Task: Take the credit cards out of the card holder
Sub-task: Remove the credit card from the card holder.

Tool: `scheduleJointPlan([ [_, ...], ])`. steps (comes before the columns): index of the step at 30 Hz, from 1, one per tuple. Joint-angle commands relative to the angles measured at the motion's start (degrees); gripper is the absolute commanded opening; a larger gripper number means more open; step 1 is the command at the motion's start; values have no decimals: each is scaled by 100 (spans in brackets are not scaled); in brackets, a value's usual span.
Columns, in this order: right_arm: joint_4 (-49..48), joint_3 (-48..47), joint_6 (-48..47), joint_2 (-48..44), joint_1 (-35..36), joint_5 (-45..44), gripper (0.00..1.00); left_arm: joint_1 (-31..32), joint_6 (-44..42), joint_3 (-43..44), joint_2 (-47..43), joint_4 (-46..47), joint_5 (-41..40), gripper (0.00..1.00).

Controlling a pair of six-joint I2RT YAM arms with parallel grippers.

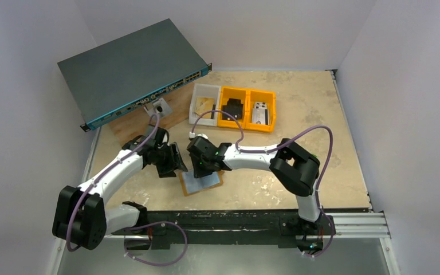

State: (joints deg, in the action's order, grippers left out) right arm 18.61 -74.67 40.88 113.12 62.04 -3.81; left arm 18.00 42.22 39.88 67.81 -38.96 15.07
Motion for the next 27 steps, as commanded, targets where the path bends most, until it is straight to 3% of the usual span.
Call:
scheduleJointPlan([
  [1, -455, 633, 165, -72, -313, 729, 13, -42, -91, -171, 149, 346, 393, 52],
  [10, -1748, 1514, 419, -132, -870, 1968, 3, 51, 24, -349, 407, 846, 873, 36],
  [27, -3610, 2514, 1094, 105, -1493, 3493, 0, 512, 148, -317, 1109, 1239, 499, 35],
])
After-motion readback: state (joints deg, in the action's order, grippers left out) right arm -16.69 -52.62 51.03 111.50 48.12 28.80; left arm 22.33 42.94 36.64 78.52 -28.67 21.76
